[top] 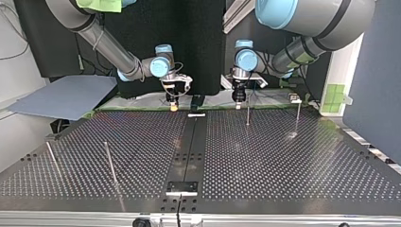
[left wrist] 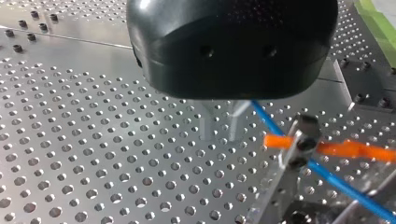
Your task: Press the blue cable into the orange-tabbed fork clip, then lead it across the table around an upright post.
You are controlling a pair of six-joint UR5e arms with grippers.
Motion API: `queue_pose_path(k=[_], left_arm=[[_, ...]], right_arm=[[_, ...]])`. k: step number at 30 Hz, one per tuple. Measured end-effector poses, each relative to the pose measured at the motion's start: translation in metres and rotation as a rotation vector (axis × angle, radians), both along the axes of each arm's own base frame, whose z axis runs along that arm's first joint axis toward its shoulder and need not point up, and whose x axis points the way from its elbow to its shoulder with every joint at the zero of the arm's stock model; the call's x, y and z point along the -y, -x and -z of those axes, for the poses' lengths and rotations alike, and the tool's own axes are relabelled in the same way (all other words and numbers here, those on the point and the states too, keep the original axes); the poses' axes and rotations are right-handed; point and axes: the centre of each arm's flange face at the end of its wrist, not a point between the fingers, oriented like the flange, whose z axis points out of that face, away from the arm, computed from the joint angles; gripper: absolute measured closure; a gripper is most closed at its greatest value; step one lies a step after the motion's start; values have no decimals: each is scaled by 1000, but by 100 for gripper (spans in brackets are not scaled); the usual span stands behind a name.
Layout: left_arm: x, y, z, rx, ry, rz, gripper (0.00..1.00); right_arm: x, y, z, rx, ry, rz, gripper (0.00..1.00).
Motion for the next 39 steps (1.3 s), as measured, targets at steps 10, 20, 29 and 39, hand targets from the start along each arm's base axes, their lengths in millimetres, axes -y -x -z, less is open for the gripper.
queue_pose_path(k=[10, 20, 29, 39], left_arm=[[-1, -2, -1, 6, 0, 2, 98], [-1, -1, 0, 5, -5, 6, 98], [0, -1, 0, 5, -5, 9, 98], [2, 0, 0, 5, -5, 18, 98]], right_arm=[[1, 0, -1, 0, 0, 0, 100], [10, -6, -21, -7, 1, 6, 100], [13, -8, -67, -2, 5, 7, 100], [24, -23, -150, 61, 90, -4, 100]])
